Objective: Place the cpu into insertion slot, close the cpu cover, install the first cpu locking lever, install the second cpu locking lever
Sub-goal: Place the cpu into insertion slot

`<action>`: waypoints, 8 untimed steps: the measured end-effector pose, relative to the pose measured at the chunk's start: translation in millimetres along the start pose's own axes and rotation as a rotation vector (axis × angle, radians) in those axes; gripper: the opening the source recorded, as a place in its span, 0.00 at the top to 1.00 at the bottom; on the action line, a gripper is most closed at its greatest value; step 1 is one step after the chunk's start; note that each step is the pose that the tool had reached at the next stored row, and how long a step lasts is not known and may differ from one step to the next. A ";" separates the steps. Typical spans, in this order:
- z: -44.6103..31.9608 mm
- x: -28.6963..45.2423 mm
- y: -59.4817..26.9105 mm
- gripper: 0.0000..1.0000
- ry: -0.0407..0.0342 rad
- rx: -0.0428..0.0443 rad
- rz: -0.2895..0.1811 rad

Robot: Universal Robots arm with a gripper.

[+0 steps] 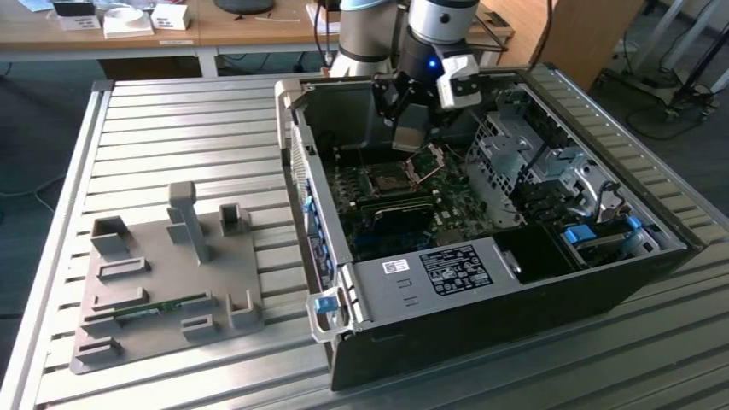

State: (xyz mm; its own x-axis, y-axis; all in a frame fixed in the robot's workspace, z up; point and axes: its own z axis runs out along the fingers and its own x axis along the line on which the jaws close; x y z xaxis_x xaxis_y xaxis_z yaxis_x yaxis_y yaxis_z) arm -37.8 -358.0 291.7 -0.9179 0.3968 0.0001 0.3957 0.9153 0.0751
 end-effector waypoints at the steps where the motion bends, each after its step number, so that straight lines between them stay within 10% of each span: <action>1: 0.2 0.0 0.0 0.46 -0.0013 -0.0001 0.018; 8: 1.4 0.0 -0.1 0.46 -0.0070 -0.0003 0.099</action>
State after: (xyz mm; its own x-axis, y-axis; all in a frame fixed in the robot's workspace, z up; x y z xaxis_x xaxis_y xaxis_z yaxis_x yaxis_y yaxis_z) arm -37.8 -358.0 290.2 -0.8740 0.4859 0.0006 0.4845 0.8715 0.0754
